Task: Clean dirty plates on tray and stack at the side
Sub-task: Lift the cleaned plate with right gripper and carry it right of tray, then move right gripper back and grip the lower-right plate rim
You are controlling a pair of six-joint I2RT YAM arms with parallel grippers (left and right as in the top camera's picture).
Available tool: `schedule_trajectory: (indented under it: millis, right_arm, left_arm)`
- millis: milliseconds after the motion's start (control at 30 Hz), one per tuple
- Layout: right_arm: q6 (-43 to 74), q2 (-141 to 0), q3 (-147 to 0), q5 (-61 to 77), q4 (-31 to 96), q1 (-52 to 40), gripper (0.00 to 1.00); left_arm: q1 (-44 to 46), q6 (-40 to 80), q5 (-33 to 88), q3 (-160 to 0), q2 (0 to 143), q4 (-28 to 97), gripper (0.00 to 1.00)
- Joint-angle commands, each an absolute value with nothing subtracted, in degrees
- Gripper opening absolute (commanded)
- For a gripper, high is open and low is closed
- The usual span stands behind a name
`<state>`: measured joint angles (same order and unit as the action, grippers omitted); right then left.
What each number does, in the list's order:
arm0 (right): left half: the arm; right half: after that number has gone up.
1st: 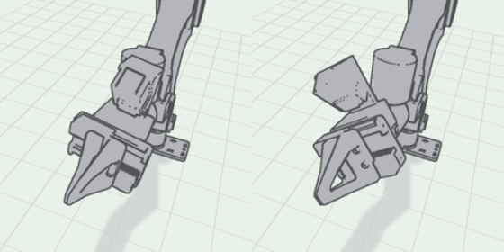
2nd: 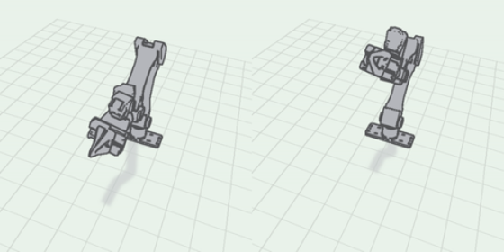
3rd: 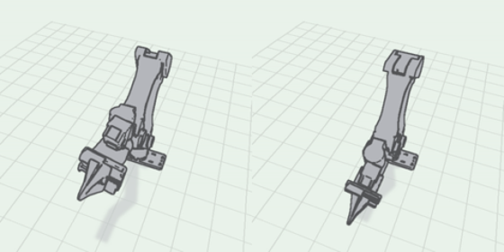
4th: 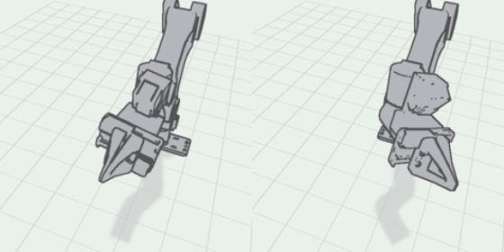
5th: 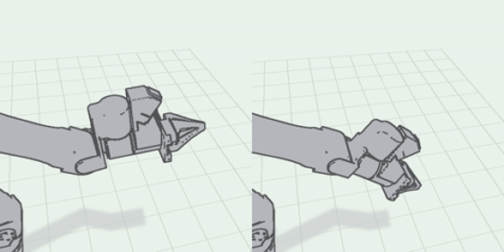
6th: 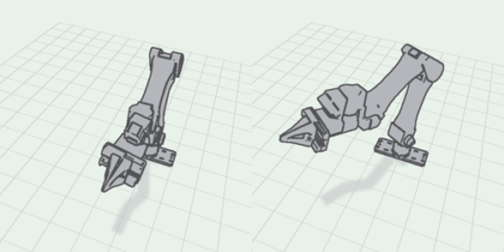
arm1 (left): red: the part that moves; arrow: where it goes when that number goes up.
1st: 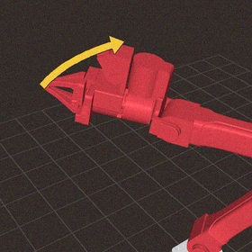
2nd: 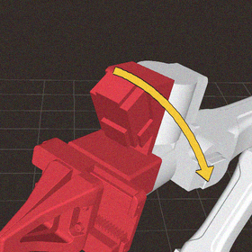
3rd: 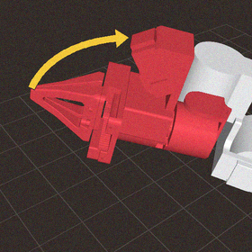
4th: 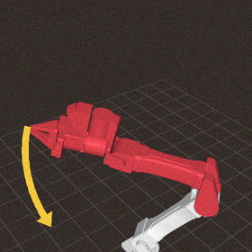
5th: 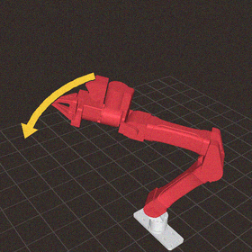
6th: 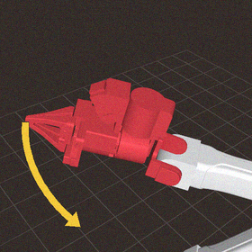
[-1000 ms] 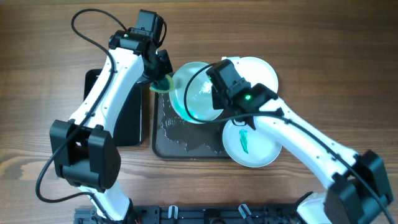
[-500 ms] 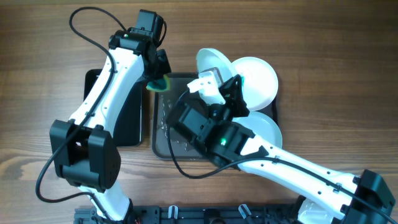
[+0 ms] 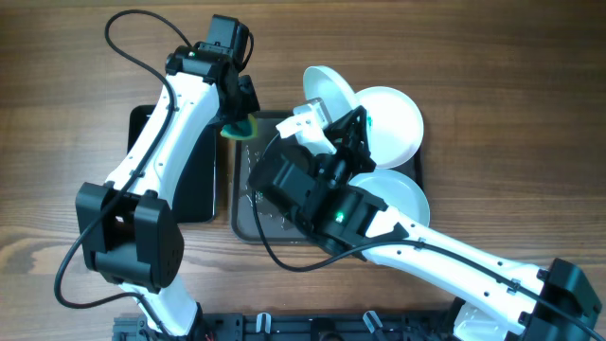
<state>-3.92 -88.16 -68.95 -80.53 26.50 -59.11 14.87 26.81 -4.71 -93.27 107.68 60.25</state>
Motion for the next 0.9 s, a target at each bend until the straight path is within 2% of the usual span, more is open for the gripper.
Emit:
schedule_trajectory:
  millis: [0,67,133,200,267,333,400,500,567,633,733,867]
  right_arm:
    - [5.82,-87.0,-68.71,-63.42,33.36,-58.3,0.04]
    - [15.94,-87.0,-68.71,-48.99,39.97,-55.11,0.04]
    - [25.36,-86.98,-68.71,-30.2,43.42,-47.62,0.04]
    - [25.52,-86.89,-68.73,-13.61,41.98,-41.12,0.04]
    - [25.47,-85.91,-68.73,8.82,38.94,-29.41,0.04]
    - [25.52,-85.34,-68.73,18.35,38.83,-21.5,0.04]
    - [25.69,-85.12,-68.73,26.96,40.1,-8.43,0.04]
    - [25.43,-85.12,-68.73,25.85,43.75,6.39,0.04]
    - [25.5,-85.12,-68.73,18.28,47.22,16.32,0.04]
    - [28.36,-85.12,-67.79,4.27,51.88,23.49,0.04]
    - [30.15,-85.12,-62.28,-3.81,50.33,27.14,0.04]
    - [30.87,-85.17,-50.78,-6.24,38.76,27.24,0.04]
  left_arm:
    - [14.5,25.91,-5.85,-93.86,107.04,60.31,0.04]
    - [14.5,25.89,-5.85,-93.86,107.04,60.58,0.04]
    - [14.5,25.91,-5.61,-93.86,107.04,60.71,0.04]
    - [14.5,25.93,-5.17,-93.86,107.04,60.64,0.04]
    - [14.5,25.91,-5.17,-93.86,107.04,60.66,0.04]
    - [14.5,25.91,-5.17,-93.86,107.04,60.64,0.04]
    - [14.5,25.93,-5.17,-93.86,107.04,60.42,0.04]
    - [14.5,25.93,-5.17,-93.86,107.04,59.99,0.04]
    - [14.5,25.93,-5.17,-93.86,107.04,59.92,0.04]
    - [14.5,25.91,-5.17,-93.86,107.04,59.99,0.04]
    - [14.5,25.91,-5.17,-93.86,107.04,59.94,0.04]
    - [14.5,25.91,-5.17,-93.86,107.04,59.55,0.04]
